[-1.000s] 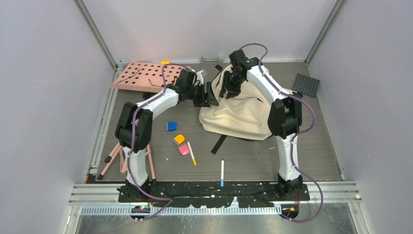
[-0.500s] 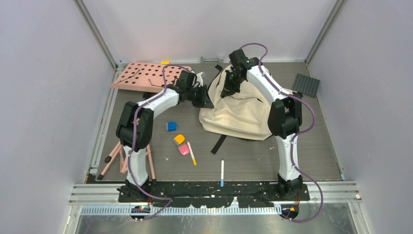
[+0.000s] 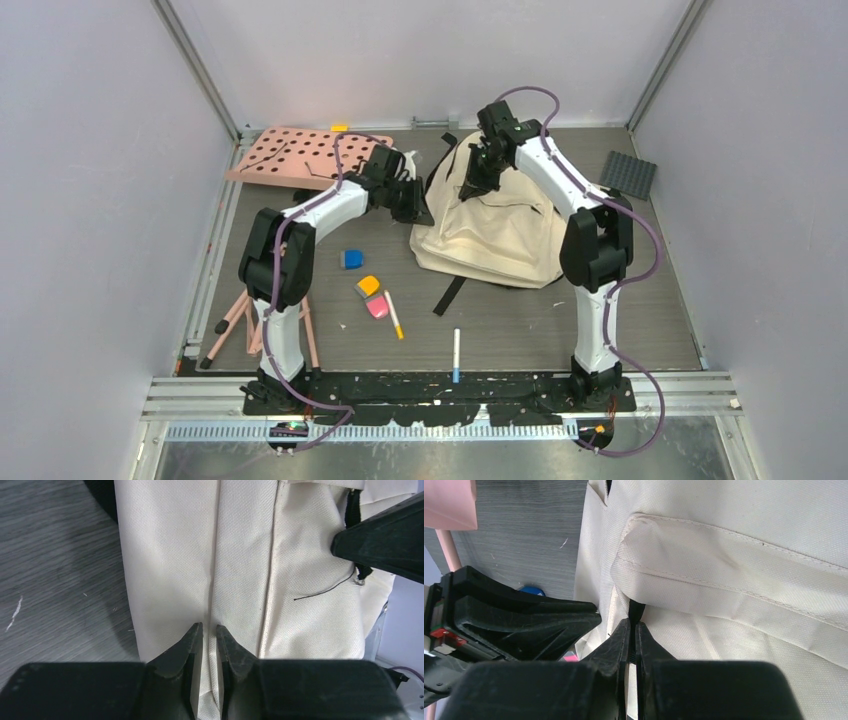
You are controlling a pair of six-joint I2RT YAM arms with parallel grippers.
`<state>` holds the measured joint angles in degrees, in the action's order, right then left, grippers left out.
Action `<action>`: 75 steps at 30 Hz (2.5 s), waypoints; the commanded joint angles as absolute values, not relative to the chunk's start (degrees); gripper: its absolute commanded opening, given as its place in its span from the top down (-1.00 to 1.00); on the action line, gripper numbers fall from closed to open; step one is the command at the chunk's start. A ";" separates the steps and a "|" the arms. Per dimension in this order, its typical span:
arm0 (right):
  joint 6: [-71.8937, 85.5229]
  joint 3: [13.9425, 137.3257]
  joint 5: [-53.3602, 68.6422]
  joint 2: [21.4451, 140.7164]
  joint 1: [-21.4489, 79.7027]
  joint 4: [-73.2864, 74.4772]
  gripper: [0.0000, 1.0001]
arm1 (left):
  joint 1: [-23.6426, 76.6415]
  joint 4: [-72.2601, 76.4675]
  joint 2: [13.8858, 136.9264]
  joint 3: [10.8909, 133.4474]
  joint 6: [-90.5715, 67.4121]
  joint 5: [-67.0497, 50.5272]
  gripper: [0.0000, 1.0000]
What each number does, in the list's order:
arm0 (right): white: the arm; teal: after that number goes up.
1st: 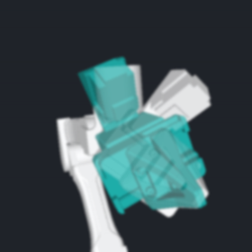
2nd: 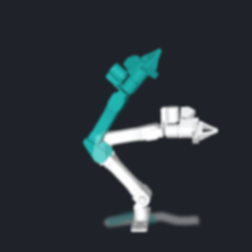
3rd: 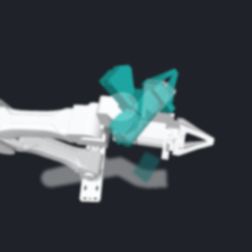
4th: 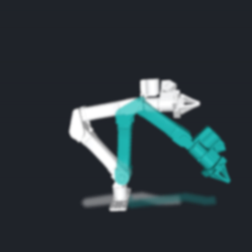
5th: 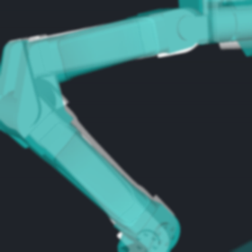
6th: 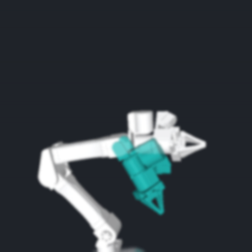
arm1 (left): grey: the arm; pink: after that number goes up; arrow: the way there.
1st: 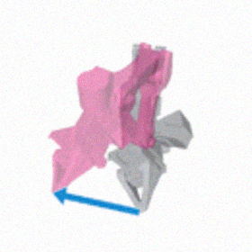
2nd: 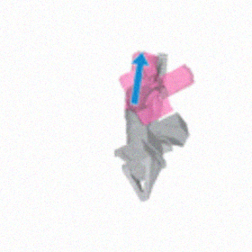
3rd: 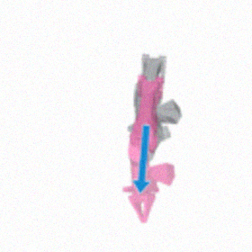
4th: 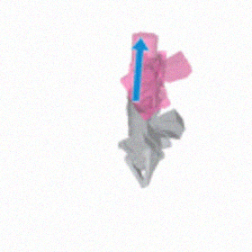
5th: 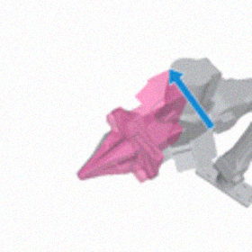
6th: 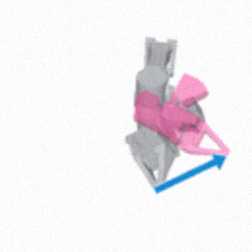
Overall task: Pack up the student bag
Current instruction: Unzip the student bag at the center of the board.
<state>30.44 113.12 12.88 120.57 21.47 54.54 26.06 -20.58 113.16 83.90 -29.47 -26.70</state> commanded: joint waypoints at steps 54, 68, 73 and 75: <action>16.52 93.59 -10.17 102.79 18.11 55.87 0.99 | 25.99 -5.00 120.23 100.02 -38.20 -22.21 1.00; 18.51 83.54 -8.34 97.31 7.83 55.79 0.99 | 24.26 -5.72 115.21 93.61 -35.90 -20.00 1.00; 18.46 80.30 -5.89 96.67 4.22 54.38 0.99 | 24.24 -6.44 114.75 93.50 -34.33 -19.69 1.00; 17.87 80.39 -5.35 96.80 3.58 54.20 0.99 | 24.30 -7.27 114.87 93.68 -33.65 -19.57 1.00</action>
